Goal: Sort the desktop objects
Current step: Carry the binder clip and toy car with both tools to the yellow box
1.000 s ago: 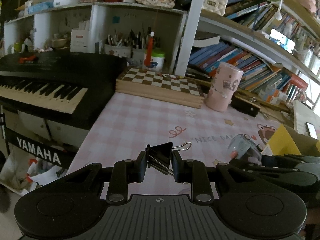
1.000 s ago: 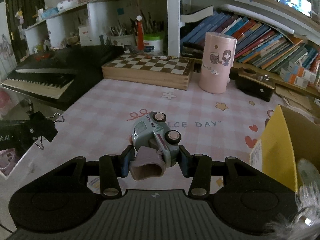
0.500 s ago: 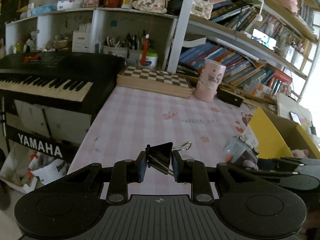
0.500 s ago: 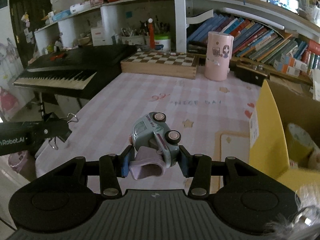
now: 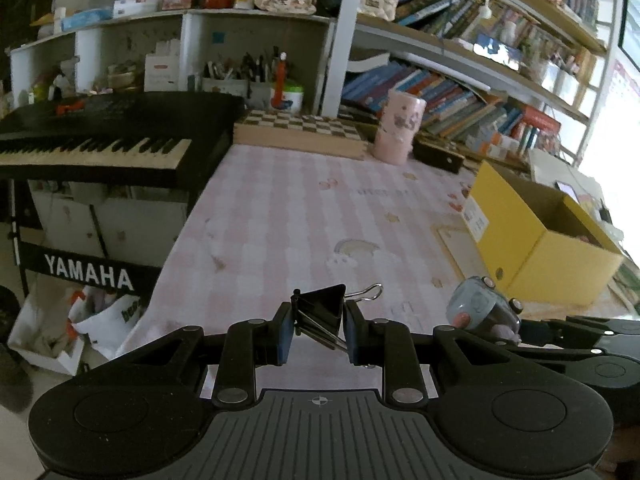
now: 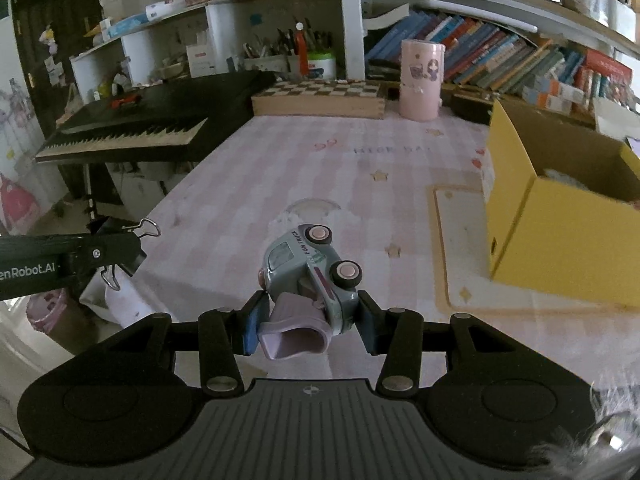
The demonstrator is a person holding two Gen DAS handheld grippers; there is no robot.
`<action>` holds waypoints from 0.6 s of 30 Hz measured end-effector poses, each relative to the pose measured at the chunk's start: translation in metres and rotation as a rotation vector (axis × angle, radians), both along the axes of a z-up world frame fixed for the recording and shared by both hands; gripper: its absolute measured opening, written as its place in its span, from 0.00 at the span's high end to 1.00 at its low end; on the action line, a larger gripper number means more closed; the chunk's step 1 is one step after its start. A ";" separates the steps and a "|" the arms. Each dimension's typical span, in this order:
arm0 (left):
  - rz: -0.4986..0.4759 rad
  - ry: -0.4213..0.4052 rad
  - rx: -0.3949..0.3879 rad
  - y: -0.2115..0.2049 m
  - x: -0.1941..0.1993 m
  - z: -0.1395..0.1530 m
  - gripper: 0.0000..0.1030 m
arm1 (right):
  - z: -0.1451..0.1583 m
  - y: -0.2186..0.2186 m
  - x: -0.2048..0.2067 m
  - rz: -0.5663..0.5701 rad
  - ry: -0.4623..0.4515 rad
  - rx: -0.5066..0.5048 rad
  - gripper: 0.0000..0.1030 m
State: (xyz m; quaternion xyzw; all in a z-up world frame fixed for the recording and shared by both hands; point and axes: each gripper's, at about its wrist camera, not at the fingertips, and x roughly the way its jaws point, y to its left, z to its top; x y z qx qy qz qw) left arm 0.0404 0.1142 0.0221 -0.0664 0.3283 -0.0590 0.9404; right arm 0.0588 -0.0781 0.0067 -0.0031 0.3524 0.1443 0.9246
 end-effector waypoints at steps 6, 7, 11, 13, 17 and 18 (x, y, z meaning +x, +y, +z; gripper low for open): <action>-0.045 0.020 0.004 -0.008 -0.018 -0.006 0.76 | -0.004 -0.007 -0.028 -0.037 0.014 -0.005 0.58; -0.056 0.024 0.004 -0.010 -0.020 -0.006 0.76 | -0.004 -0.009 -0.032 -0.046 0.018 -0.006 0.58; -0.110 0.039 0.000 -0.022 -0.022 -0.010 0.76 | -0.007 -0.020 -0.045 -0.095 0.033 -0.012 0.58; -0.142 0.045 -0.001 -0.030 -0.024 -0.012 0.76 | -0.008 -0.028 -0.052 -0.122 0.044 -0.014 0.58; -0.203 0.048 0.001 -0.044 -0.029 -0.014 0.76 | -0.011 -0.043 -0.067 -0.187 0.058 -0.014 0.58; -0.218 0.048 0.002 -0.047 -0.029 -0.014 0.76 | -0.011 -0.047 -0.070 -0.201 0.059 -0.014 0.58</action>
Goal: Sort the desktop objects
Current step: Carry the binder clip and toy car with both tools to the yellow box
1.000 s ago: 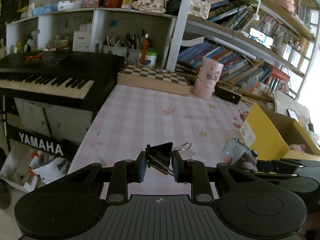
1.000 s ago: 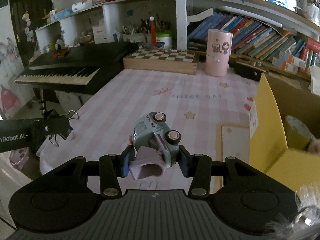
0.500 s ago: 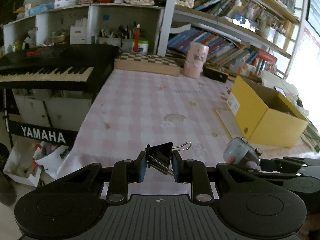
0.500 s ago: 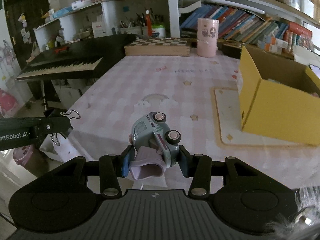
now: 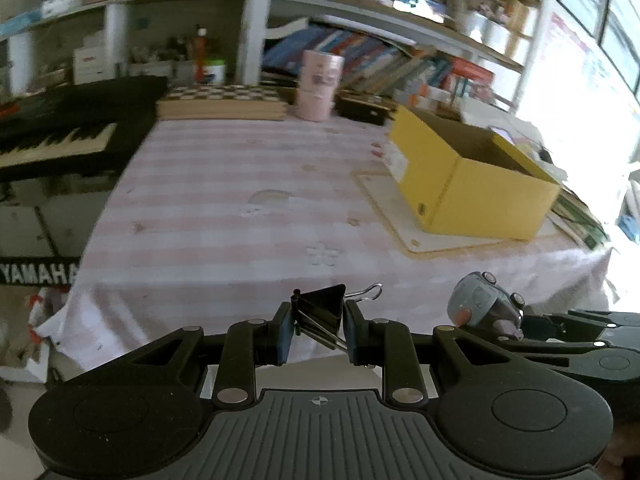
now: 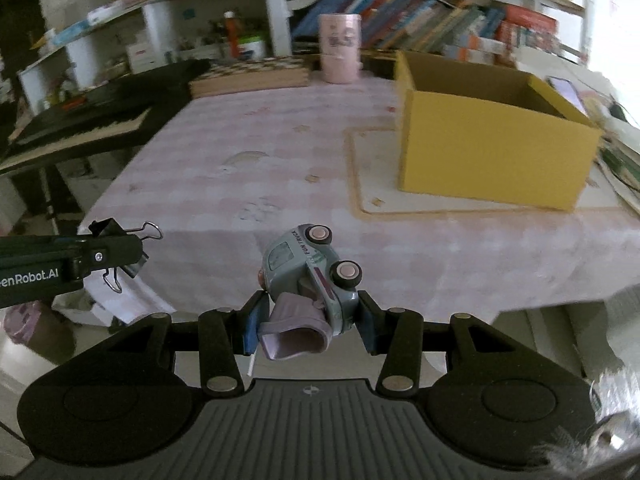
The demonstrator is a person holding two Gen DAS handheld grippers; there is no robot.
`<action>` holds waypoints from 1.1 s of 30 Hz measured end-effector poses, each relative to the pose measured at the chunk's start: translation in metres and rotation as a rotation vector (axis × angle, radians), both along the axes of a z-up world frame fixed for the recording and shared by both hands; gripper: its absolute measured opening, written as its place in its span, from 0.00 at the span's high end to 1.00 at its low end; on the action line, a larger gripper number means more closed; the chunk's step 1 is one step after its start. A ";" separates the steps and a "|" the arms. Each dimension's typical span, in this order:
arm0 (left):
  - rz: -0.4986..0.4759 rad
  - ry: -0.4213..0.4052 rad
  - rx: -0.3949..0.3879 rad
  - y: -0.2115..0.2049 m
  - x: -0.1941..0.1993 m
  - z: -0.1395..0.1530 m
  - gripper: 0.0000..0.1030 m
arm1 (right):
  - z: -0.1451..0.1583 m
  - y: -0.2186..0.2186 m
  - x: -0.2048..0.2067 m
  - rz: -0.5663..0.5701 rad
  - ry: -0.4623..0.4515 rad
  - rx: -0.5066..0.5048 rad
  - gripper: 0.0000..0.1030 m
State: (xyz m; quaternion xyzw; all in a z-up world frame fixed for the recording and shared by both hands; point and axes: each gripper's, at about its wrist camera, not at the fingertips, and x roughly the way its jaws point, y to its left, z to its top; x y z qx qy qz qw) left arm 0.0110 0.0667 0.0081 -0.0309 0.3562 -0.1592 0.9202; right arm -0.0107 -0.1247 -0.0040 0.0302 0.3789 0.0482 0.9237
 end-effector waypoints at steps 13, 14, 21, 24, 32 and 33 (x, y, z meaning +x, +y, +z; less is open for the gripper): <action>-0.138 -0.004 0.001 -0.044 -0.003 0.000 0.76 | 0.000 -0.037 -0.029 -0.137 0.002 -0.004 0.58; -0.144 -0.004 0.001 -0.047 -0.002 0.000 0.76 | 0.001 -0.040 -0.031 -0.143 0.001 -0.004 0.58; -0.181 -0.011 0.005 -0.072 -0.001 0.001 0.76 | 0.002 -0.060 -0.034 -0.180 0.001 0.000 0.58; -0.185 -0.016 0.010 -0.082 0.001 0.003 0.76 | 0.003 -0.069 -0.033 -0.184 -0.002 0.000 0.58; -0.196 -0.020 0.020 -0.114 0.008 0.005 0.76 | 0.005 -0.100 -0.026 -0.188 0.000 0.005 0.58; -0.196 -0.020 0.020 -0.118 0.008 0.005 0.76 | 0.005 -0.104 -0.025 -0.189 0.000 0.005 0.58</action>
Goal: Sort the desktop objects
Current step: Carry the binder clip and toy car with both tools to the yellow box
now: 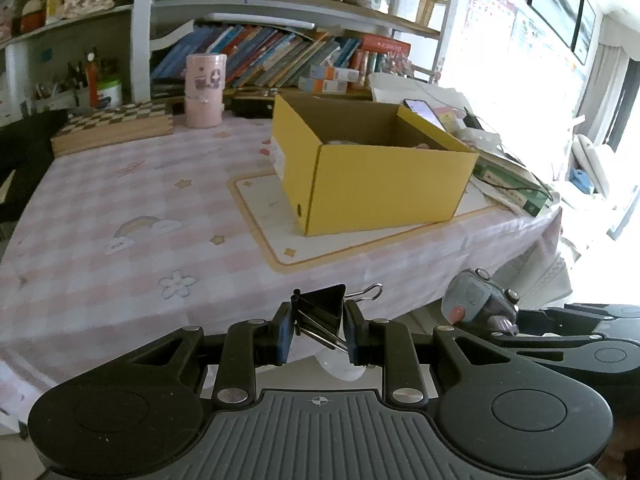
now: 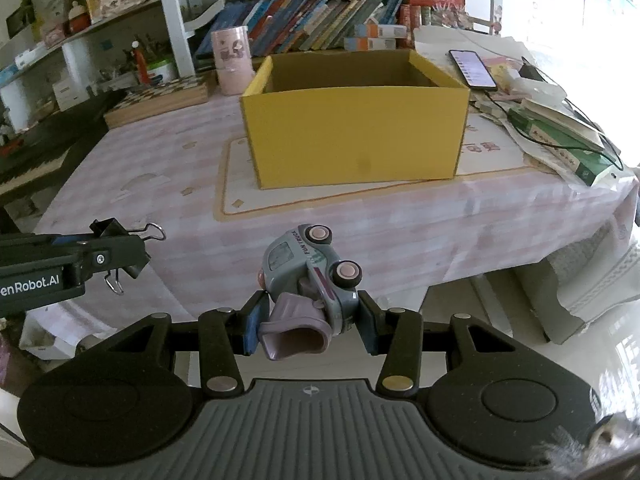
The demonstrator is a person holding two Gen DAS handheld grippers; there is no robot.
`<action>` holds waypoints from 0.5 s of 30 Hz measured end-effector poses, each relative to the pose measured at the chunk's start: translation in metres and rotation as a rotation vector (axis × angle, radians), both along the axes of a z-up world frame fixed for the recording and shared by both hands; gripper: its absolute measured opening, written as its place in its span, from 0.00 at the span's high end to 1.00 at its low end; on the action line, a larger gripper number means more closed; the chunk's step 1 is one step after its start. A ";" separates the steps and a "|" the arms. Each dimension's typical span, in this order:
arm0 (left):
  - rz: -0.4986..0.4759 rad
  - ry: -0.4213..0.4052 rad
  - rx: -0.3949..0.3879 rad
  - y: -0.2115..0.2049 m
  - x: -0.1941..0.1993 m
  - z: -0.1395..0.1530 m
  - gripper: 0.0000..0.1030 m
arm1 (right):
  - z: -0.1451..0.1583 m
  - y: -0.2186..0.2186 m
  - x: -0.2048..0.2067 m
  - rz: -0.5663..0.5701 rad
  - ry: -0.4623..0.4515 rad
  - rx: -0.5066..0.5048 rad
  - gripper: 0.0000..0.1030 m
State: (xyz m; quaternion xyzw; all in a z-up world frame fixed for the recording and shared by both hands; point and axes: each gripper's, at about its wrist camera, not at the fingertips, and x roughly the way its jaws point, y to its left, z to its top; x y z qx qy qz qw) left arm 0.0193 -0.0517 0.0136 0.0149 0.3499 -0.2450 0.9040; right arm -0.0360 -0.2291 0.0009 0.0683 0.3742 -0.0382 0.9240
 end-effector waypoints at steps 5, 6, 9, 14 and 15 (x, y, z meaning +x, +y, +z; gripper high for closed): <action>-0.004 -0.001 0.003 -0.024 0.007 0.001 0.76 | 0.002 -0.025 0.007 -0.002 -0.002 0.003 0.58; -0.006 -0.002 0.004 -0.029 0.008 0.001 0.76 | 0.002 -0.030 0.008 -0.003 -0.002 0.004 0.58; -0.013 -0.008 0.010 -0.046 0.012 0.003 0.76 | 0.003 -0.045 0.014 -0.006 -0.004 0.011 0.58; -0.014 -0.033 0.014 -0.071 0.022 0.009 0.76 | 0.008 -0.072 0.024 -0.010 -0.022 0.025 0.58; -0.013 -0.040 0.015 -0.076 0.025 0.010 0.76 | 0.009 -0.077 0.027 -0.009 -0.028 0.024 0.58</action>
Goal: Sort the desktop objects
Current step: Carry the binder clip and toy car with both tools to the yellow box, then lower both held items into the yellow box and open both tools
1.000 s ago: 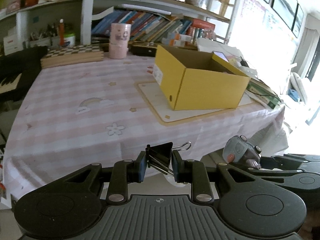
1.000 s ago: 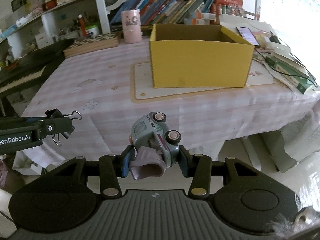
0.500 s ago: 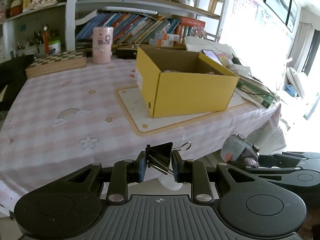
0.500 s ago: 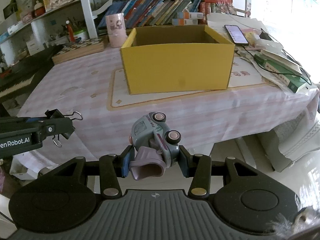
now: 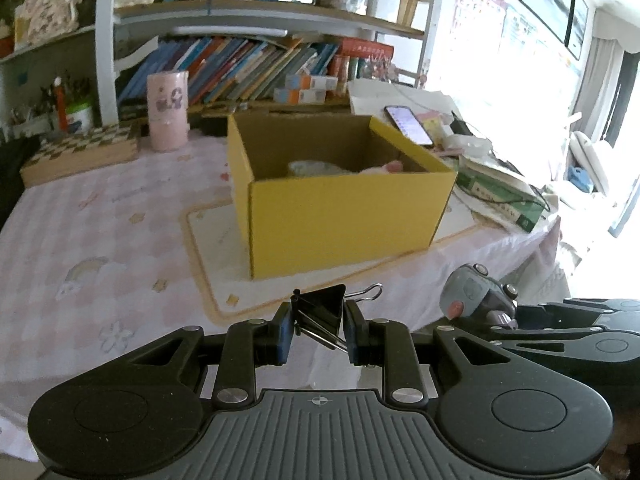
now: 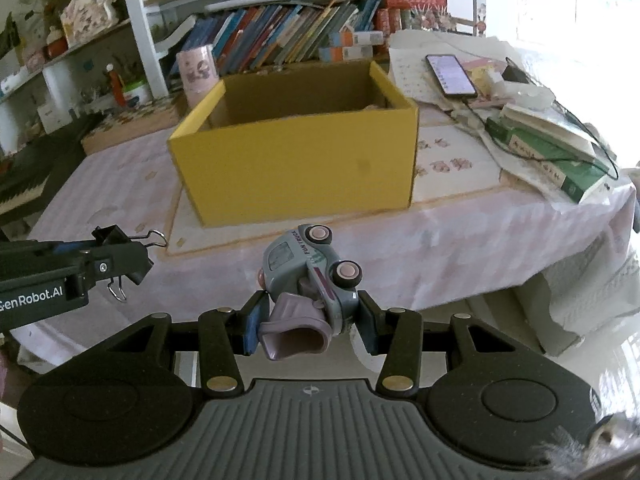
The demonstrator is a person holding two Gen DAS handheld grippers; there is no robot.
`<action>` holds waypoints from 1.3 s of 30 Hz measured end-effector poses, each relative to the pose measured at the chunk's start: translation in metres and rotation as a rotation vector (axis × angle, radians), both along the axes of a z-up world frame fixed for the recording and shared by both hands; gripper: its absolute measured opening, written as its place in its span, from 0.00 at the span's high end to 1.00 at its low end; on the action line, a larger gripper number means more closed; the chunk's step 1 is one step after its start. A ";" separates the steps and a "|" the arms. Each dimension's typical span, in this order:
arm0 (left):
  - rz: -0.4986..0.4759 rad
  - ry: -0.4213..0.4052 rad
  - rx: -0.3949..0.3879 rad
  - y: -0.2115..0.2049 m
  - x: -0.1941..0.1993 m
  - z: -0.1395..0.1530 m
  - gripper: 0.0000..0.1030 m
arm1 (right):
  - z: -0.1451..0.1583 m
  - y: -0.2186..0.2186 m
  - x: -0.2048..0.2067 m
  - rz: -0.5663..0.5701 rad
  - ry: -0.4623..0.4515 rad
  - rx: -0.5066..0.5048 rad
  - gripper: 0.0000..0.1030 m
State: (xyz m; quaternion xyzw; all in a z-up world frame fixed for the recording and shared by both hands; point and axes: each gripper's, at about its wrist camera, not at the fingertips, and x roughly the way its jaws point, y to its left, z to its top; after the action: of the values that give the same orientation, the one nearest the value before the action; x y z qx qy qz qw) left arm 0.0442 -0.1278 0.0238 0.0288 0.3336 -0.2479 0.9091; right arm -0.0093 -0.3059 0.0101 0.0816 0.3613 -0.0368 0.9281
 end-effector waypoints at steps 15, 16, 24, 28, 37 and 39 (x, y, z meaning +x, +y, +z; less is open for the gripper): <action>0.058 -0.157 -0.023 -0.061 0.053 0.037 0.76 | 0.051 -0.068 0.067 0.096 -0.170 -0.026 0.58; 0.063 -0.162 -0.022 -0.064 0.058 0.038 0.76 | 0.054 -0.071 0.072 0.104 -0.180 -0.029 0.58; 0.118 -0.197 0.007 -0.088 0.093 0.039 0.76 | 0.066 -0.086 0.115 0.174 -0.235 -0.053 0.58; 0.147 -0.192 0.023 -0.096 0.114 0.036 0.76 | 0.070 -0.093 0.137 0.200 -0.238 -0.047 0.58; 0.194 -0.128 0.114 -0.104 0.149 0.013 0.76 | 0.060 -0.089 0.185 0.292 -0.181 -0.049 0.58; 0.199 -0.118 0.125 -0.107 0.153 0.009 0.76 | 0.056 -0.086 0.195 0.308 -0.165 -0.052 0.58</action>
State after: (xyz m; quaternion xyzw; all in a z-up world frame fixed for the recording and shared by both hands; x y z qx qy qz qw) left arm 0.1973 -0.2343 0.0324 0.0665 0.2957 -0.1333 0.9436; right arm 0.1860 -0.3918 0.0661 0.0039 0.2911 0.1032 0.9511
